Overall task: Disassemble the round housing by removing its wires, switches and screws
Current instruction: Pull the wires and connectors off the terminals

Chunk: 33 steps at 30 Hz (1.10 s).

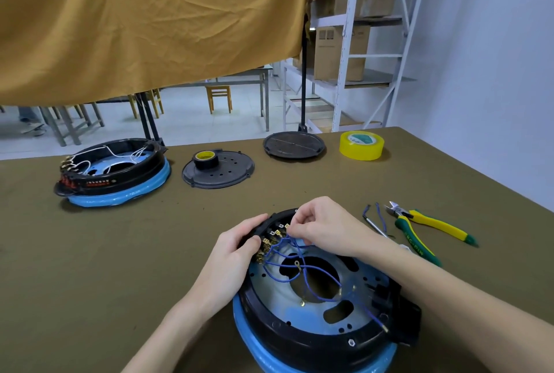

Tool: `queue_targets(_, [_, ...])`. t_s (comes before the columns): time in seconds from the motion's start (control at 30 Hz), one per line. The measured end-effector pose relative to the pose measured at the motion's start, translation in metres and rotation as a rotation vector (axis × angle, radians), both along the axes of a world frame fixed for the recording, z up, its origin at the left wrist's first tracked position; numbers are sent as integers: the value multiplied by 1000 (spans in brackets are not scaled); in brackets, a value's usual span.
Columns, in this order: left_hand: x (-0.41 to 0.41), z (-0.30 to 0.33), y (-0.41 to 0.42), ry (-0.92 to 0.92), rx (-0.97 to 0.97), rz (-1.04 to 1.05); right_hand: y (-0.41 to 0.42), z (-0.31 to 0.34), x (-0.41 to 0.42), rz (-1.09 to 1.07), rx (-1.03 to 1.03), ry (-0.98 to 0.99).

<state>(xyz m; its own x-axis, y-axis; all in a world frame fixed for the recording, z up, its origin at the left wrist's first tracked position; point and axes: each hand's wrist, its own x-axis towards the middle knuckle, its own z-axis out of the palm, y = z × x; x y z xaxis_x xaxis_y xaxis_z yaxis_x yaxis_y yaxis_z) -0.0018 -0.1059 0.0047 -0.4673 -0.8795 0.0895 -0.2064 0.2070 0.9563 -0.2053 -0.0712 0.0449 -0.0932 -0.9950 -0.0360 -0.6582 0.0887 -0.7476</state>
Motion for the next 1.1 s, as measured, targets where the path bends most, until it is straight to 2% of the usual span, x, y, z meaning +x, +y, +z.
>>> queue_targets(0.2, [1, 3, -4, -38, -3, 12, 4, 2, 11, -7, -256, 240])
queue_targets(0.33, [0, 5, -3, -61, -25, 18, 6, 8, 18, 96, -195, 332])
queue_targets(0.47, [0, 6, -3, -77, -38, 15, 10, 4, 15, 126, -260, 391])
queue_targets(0.63, [1, 5, -3, -69, -23, 14, 14, -2, 23, 250, -230, 500])
queue_targets(0.83, [1, 4, -3, -67, -33, 13, 16, -2, 20, 324, -278, 416])
queue_targets(0.93, [1, 3, -4, -67, -39, 6, 13, -3, 20, 333, -236, 358])
queue_targets(1.1, [1, 0, -5, -62, -49, 11, 12, -7, 28, 195, -197, 274])
